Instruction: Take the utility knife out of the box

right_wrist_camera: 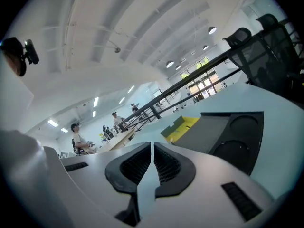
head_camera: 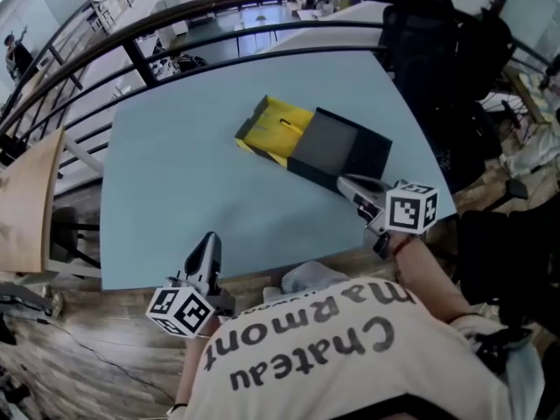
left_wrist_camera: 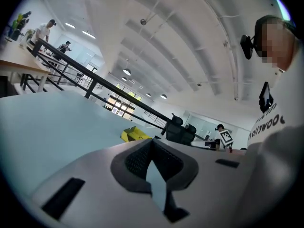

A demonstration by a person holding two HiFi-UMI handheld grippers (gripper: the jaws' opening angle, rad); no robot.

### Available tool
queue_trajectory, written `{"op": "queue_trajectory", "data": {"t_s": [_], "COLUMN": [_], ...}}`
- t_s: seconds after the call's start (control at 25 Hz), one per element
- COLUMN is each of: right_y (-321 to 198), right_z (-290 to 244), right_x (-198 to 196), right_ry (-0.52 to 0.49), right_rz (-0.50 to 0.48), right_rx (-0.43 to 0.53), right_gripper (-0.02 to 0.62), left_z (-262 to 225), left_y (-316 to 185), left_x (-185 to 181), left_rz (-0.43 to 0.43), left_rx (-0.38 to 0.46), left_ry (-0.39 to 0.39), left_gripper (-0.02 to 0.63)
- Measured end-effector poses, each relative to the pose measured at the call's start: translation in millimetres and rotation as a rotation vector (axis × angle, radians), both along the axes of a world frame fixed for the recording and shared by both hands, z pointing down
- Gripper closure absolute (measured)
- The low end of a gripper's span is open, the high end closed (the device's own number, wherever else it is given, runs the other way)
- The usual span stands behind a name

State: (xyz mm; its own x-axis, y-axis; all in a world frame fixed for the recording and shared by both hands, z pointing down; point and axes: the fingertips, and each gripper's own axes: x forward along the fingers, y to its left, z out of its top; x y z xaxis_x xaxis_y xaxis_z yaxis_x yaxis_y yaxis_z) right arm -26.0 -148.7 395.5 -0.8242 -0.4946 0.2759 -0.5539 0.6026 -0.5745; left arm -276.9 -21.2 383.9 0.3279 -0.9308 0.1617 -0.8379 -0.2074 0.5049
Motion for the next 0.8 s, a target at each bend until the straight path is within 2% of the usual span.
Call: {"op": "queue_trajectory", "data": {"t_s": [0.16,0.4,0.68,0.8], "right_y": [-28,-76,-148,-167], "right_z": [5,10,30,42], "right_x": [-1,-16,-51,-68], "right_ry": [0.093,0.121,0.272,0.336], "right_rz": [-0.020,-0.088,-0.233,-0.304], "right_rx": [0.068,0.069,0.097,0.105], "right_gripper": [0.552,0.552,0.551,0.550], "left_z": [14,14,6,11], "left_y": [-15,-51,-102,-111], "left_x": [-5,-5,4,11], "left_rz": [-0.014,-0.034,-0.030,-0.014], "left_rx": [-0.034,-0.070,-0.047,-0.068], "left_ry": [0.016,0.007,-0.041,-0.068], "left_gripper": [0.604,0.604,0.604,0.604]}}
